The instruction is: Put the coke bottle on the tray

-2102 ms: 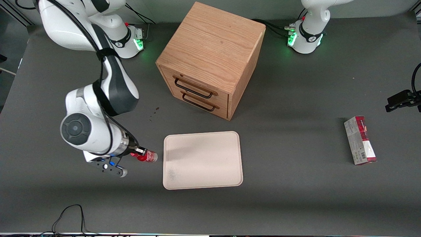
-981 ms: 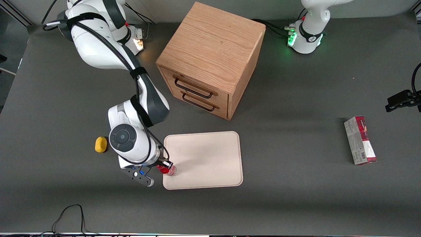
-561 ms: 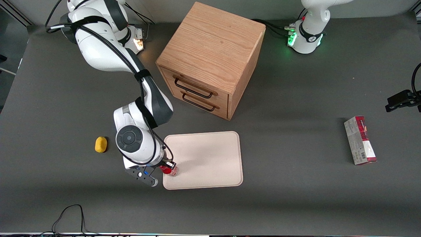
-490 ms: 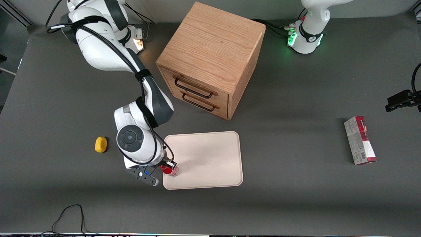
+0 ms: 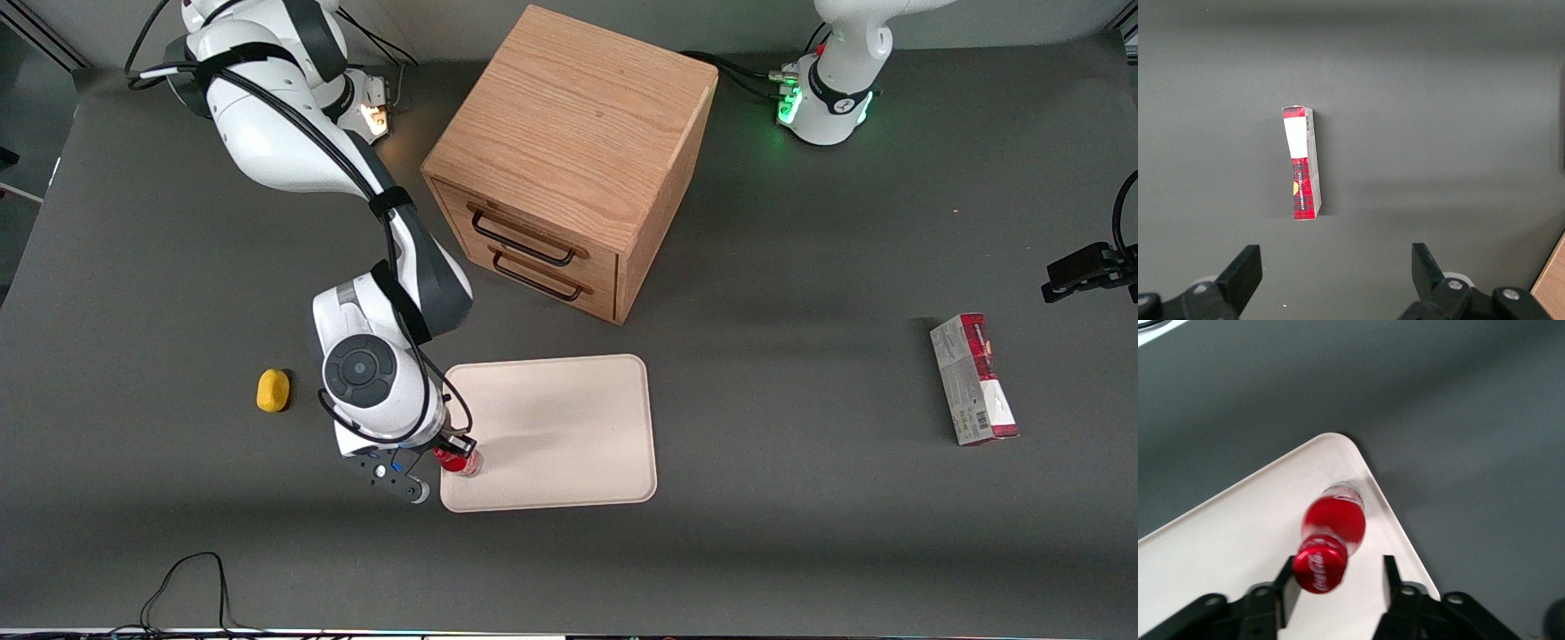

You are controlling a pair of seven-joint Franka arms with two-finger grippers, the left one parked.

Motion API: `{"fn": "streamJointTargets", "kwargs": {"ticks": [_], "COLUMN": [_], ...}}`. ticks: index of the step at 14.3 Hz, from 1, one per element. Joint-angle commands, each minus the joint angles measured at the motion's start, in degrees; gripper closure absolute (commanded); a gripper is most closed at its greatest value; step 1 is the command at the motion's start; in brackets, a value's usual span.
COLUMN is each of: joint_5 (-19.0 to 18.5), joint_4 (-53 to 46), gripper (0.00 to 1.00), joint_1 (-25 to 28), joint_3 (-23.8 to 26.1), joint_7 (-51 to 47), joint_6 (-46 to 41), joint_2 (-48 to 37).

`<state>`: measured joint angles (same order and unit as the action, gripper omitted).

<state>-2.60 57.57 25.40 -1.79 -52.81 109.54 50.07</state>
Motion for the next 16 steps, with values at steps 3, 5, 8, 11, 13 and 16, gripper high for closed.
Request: {"fn": "streamJointTargets", "kwargs": {"ticks": [3, 5, 8, 11, 13, 16], "joint_5": [-1.6, -1.6, -1.4, 1.6, 4.4, 4.5], "joint_4": [-1.9, -1.9, -1.6, 4.3, 13.0, 24.9], "gripper": [0.00, 0.00, 0.00, 0.00, 0.00, 0.00], "joint_1": [0.8, 0.6, -0.2, -4.3, -7.3, -11.3], "joint_3": [-0.4, -0.5, -0.6, -0.8, -0.9, -0.9], "joint_7": [-2.8, -2.6, -1.2, 9.4, 17.8, 28.4], "joint_6": [-0.6, -1.0, -5.8, -12.6, -13.1, -13.1], "joint_2": [0.4, -0.3, -3.5, -11.7, -19.4, -29.7]}}
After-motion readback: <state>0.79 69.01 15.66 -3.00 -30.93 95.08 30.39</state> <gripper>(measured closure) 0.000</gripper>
